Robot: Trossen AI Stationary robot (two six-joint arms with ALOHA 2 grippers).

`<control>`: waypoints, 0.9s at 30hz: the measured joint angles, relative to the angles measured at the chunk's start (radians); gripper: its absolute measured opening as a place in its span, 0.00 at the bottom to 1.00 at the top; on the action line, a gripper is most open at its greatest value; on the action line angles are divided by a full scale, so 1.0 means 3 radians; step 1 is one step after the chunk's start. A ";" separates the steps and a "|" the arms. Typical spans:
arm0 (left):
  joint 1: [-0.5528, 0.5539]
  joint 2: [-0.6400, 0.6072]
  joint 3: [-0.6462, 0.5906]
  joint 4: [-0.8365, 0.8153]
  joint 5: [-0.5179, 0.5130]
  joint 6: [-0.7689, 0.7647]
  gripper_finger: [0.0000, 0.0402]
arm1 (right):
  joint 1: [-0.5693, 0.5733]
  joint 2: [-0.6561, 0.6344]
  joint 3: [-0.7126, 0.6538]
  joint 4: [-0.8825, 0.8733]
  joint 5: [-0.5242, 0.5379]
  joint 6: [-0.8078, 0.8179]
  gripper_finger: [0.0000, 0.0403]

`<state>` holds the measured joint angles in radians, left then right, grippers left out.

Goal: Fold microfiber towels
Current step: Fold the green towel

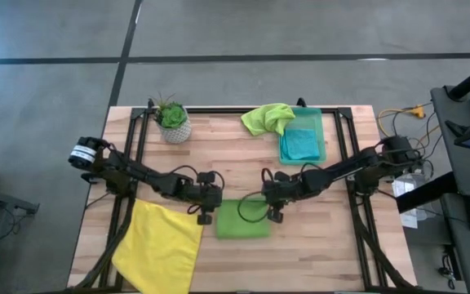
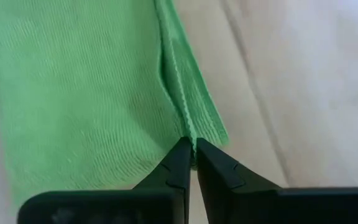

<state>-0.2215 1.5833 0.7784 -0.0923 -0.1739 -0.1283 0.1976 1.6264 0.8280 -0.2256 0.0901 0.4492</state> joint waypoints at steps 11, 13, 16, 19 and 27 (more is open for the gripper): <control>0.0085 -0.0061 0.0058 0.0020 0.0003 -0.0166 0.42 | -0.0219 -0.0251 0.0001 -0.0018 0.0041 0.0073 0.32; 0.0085 -0.0069 0.0090 0.0020 0.0036 -0.0166 0.42 | -0.0219 -0.0294 0.0001 -0.0011 0.0039 0.0129 0.38; 0.0102 -0.0047 0.0156 0.0075 0.0193 -0.0166 0.41 | -0.0184 -0.0366 0.0001 -0.0003 -0.0052 0.0228 0.44; 0.0146 0.0047 0.0196 0.0091 0.0291 -0.0164 0.35 | -0.0036 -0.0402 0.0001 -0.0001 -0.0109 0.0414 0.44; 0.0375 0.0361 0.0307 0.0075 0.0449 -0.0150 0.02 | 0.0625 -0.0409 0.0000 0.0075 0.0126 0.0922 0.33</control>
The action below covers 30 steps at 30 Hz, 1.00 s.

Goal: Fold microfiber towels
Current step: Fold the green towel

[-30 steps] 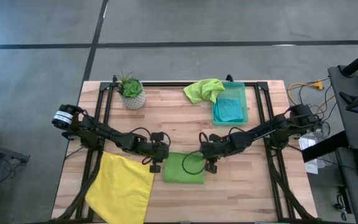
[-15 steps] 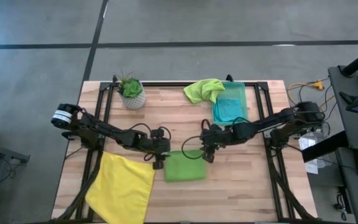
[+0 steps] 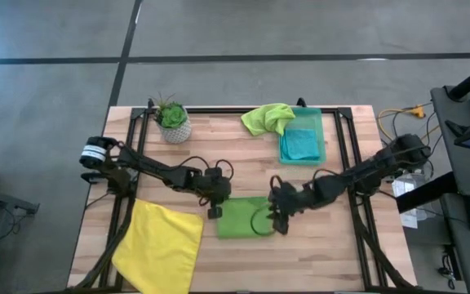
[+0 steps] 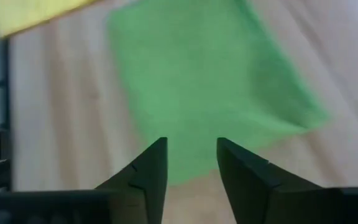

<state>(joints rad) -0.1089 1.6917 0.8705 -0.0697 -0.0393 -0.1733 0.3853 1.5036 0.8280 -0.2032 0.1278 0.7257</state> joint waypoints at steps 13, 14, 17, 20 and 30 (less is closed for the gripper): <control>-0.0095 0.0273 0.0071 -0.0134 0.0554 -0.0359 0.00 | 0.0202 0.0680 0.0008 0.0419 -0.0210 0.0255 0.07; -0.0112 0.0250 0.0065 -0.0154 0.0585 -0.0363 0.00 | 0.0200 0.0720 0.0008 0.0386 -0.0247 0.0264 0.06; -0.0169 0.0216 0.0063 -0.0190 0.0747 -0.0406 0.00 | 0.0194 0.0790 0.0012 0.0245 -0.0233 0.0266 0.03; -0.0230 0.0208 0.0063 -0.0208 0.0992 -0.0604 0.00 | 0.0155 0.0795 0.0030 0.0064 -0.0103 0.0236 0.02; -0.0416 0.0208 0.0088 -0.0147 0.1613 -0.0978 0.00 | -0.0354 0.0620 0.0006 -0.0136 0.0171 -0.0437 0.02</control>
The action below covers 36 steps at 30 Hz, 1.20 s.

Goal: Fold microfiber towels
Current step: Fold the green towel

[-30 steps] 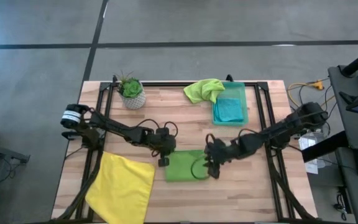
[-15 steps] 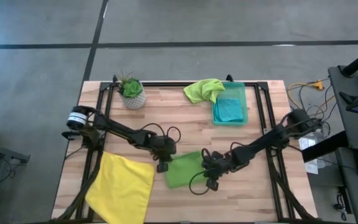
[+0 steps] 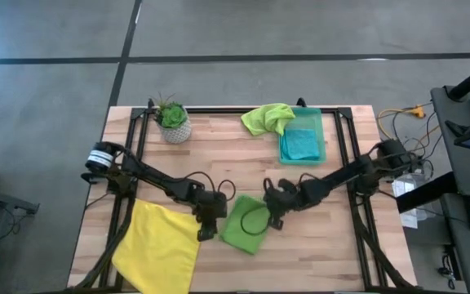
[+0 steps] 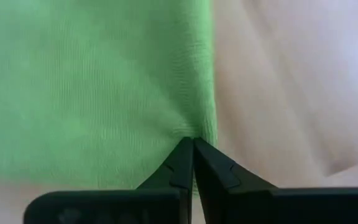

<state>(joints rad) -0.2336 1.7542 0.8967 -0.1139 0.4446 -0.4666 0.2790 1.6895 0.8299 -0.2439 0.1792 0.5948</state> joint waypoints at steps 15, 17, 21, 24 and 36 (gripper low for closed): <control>-0.0120 -0.0596 0.0116 -0.0260 -0.0869 0.2326 0.00 | 0.0417 -0.0649 0.0000 0.0646 -0.0006 -0.0407 0.02; -0.0145 -0.0596 0.0111 -0.0328 -0.0869 0.2628 0.00 | 0.0578 -0.0603 0.0000 0.0854 -0.0006 -0.0350 0.02; -0.0166 -0.0581 0.0113 -0.0390 -0.0862 0.3122 0.00 | 0.0811 -0.0408 0.0000 0.1289 -0.0009 -0.0016 0.02; -0.0164 -0.0571 0.0113 -0.0381 -0.0843 0.3453 0.02 | 0.0890 -0.0250 0.0080 0.1358 -0.0008 0.0186 0.04; -0.0182 -0.0315 0.0103 -0.0173 -0.0725 0.3880 0.46 | 0.1013 0.0709 0.1347 -0.0092 -0.0066 -0.0606 0.44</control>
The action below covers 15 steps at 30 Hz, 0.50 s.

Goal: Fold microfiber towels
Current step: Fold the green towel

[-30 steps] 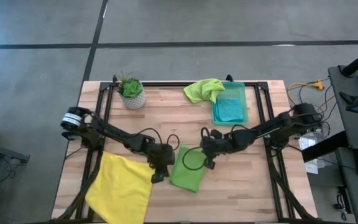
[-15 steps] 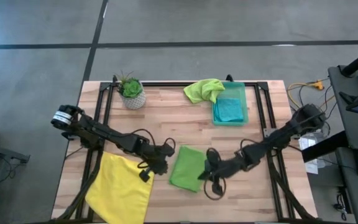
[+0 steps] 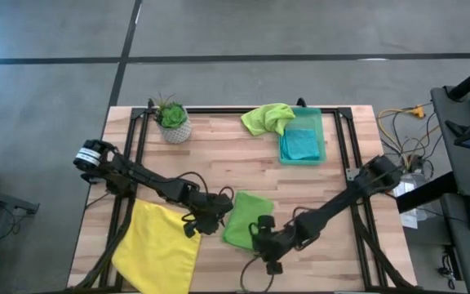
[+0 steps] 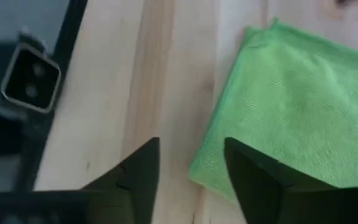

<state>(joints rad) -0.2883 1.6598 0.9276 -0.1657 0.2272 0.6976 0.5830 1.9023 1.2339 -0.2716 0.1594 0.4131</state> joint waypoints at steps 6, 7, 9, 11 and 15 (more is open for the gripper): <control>-0.0022 0.0299 0.0012 0.0033 -0.0001 0.0003 0.63 | 0.0021 0.0374 0.0545 -0.0652 0.0034 -0.0272 0.57; -0.0028 0.0331 0.0013 0.0026 -0.0004 0.0019 0.65 | 0.0019 0.0400 0.0602 -0.0678 0.0065 -0.0292 0.58; -0.0047 0.0406 0.0037 0.0048 0.0000 0.0075 0.66 | 0.0019 0.0434 0.0675 -0.0756 0.0098 -0.0297 0.59; -0.0075 0.0430 0.0045 0.0112 -0.0017 0.0076 0.66 | 0.0019 0.0440 0.0699 -0.0806 0.0153 -0.0250 0.59; -0.0147 0.0419 0.0044 0.0137 -0.0176 0.0059 0.66 | 0.0019 0.0402 0.0692 -0.0895 0.0190 -0.0127 0.58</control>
<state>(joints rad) -0.3324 1.7854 0.9409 -0.1245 0.1743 0.7153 0.5888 2.0229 1.4414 -0.5400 0.2164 0.3751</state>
